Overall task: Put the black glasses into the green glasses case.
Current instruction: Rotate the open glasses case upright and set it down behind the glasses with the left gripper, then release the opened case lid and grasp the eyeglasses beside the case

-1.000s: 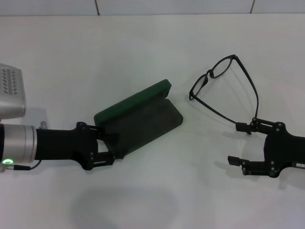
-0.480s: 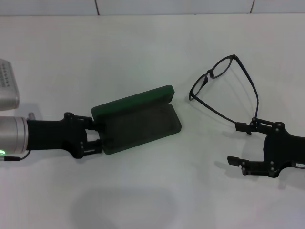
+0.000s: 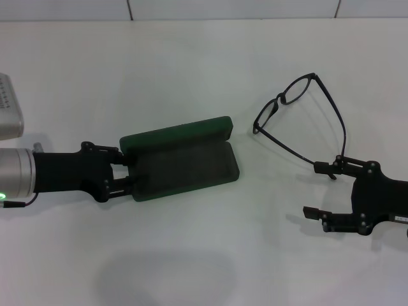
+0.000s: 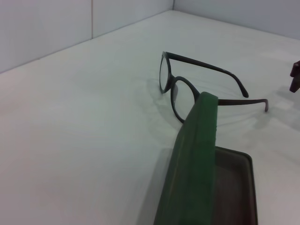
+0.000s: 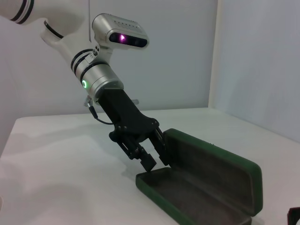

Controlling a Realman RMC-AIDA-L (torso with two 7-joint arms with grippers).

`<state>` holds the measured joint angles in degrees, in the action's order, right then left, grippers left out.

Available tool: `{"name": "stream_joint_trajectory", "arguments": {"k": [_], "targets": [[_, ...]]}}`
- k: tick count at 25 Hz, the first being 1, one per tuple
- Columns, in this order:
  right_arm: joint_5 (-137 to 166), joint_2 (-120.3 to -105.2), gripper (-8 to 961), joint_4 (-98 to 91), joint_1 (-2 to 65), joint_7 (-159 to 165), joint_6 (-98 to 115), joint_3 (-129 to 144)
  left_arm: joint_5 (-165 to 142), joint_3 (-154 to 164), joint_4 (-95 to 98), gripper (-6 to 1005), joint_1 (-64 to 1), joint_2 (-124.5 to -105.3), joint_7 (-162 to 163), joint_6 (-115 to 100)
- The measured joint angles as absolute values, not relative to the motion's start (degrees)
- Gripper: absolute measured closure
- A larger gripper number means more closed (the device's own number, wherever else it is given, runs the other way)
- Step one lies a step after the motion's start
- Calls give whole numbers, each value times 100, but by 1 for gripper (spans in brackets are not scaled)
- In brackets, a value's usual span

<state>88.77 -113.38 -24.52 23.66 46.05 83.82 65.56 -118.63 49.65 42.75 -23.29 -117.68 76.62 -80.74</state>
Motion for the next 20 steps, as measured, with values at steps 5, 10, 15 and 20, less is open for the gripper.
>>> {"name": "stream_joint_trajectory", "arguments": {"k": [5,10,15,20], "targets": [[8877,-11337,140,-2452,2373,4605,8380,6553,-11868,4968,4275,519,-2331,-11768,7687,-8140],[8873,-11332,141,-2452,2373,4605,8377,6547,-11899,4987,4357,519,-2243,-11786,7720,-8636],[8846,-11317,141,-2452,2358,4605,8373,6535,-11691,4836,4537,518,-2064,-11813,7685,-9076],[8839,-11324,141,-2452,2322,4605,8366,6336,-11319,4630,4553,497,-1791,-11819,7166,-9414]]}}
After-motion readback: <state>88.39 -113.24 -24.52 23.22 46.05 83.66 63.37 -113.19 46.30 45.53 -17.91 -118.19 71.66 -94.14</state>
